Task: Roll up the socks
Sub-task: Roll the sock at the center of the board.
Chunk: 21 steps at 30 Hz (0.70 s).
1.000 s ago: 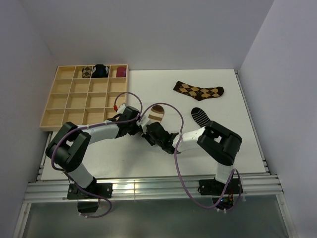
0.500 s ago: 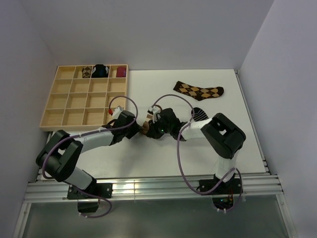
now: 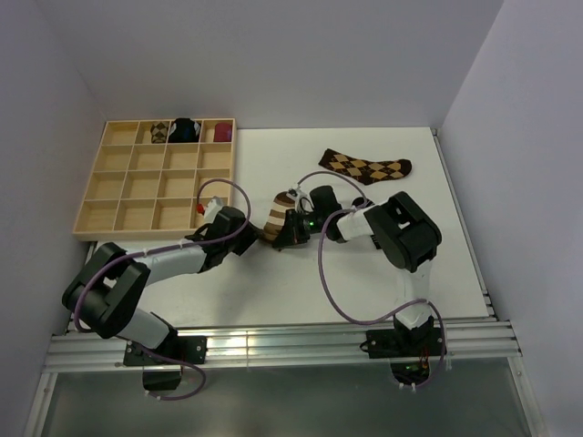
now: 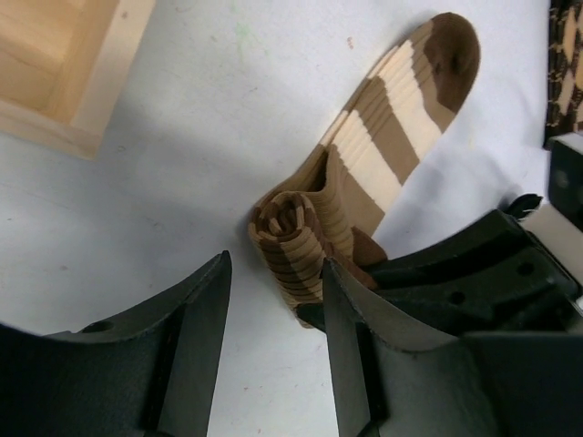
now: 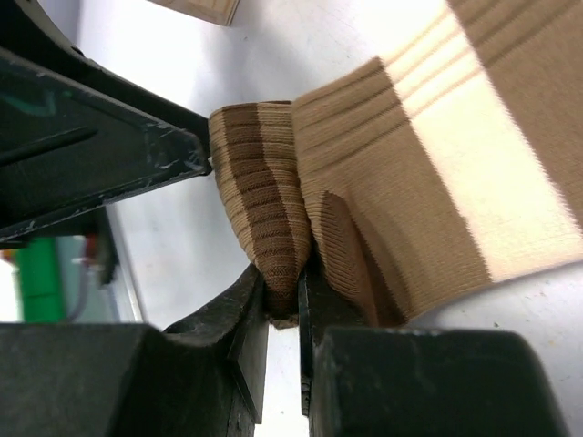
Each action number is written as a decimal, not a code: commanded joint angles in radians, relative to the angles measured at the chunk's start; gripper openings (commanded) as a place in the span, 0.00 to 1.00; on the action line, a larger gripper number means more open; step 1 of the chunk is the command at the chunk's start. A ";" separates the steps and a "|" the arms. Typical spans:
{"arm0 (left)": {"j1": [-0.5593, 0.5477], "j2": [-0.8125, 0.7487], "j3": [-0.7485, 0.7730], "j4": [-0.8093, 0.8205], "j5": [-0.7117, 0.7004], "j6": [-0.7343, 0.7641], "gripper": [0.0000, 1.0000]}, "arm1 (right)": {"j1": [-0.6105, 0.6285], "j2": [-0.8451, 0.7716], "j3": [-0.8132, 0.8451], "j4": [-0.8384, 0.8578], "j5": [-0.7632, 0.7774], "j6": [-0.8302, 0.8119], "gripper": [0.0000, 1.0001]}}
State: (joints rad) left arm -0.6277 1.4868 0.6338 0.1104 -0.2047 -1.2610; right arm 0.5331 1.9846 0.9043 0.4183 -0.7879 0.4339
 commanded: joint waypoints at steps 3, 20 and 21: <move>-0.013 0.007 -0.002 0.109 0.007 -0.031 0.50 | -0.025 0.089 0.027 -0.093 -0.065 0.092 0.00; -0.021 0.133 0.041 0.086 0.024 -0.031 0.46 | -0.065 0.186 0.030 -0.065 -0.120 0.215 0.00; -0.021 0.139 0.047 0.084 0.022 -0.029 0.45 | -0.065 0.186 0.030 -0.069 -0.119 0.215 0.00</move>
State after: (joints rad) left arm -0.6403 1.5951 0.6548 0.2096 -0.1848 -1.2873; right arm 0.4709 2.1090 0.9565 0.4709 -0.9775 0.6674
